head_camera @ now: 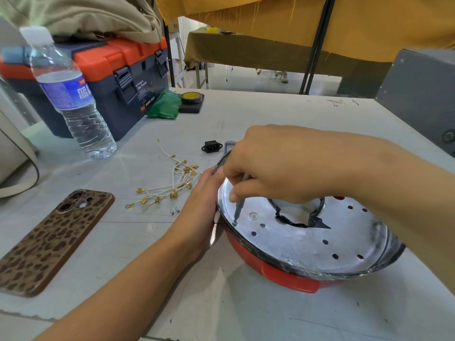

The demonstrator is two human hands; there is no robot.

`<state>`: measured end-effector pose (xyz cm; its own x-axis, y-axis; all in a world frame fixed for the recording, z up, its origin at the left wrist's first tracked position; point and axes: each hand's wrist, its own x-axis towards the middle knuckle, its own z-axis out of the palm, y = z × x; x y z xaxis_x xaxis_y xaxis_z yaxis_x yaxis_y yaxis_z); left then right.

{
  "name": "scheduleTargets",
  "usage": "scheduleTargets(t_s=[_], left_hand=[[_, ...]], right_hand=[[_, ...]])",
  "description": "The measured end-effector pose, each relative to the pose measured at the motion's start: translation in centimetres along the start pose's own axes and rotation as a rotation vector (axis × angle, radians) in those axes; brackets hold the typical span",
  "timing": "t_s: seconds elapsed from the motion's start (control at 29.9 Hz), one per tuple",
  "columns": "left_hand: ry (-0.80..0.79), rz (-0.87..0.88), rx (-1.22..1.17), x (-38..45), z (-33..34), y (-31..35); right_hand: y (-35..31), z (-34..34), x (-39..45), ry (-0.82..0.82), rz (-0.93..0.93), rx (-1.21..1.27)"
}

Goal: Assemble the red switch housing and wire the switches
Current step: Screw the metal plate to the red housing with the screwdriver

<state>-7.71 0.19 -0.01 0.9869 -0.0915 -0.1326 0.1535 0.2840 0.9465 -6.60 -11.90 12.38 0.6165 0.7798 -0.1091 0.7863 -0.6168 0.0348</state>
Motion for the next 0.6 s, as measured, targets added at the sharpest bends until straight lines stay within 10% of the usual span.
scheduleTargets(t_s=[0.6], left_hand=[[0.009,0.044,0.000,0.1,-0.1,-0.1]], right_hand=[[0.6,-0.1,-0.2,-0.036,-0.027,0.147]])
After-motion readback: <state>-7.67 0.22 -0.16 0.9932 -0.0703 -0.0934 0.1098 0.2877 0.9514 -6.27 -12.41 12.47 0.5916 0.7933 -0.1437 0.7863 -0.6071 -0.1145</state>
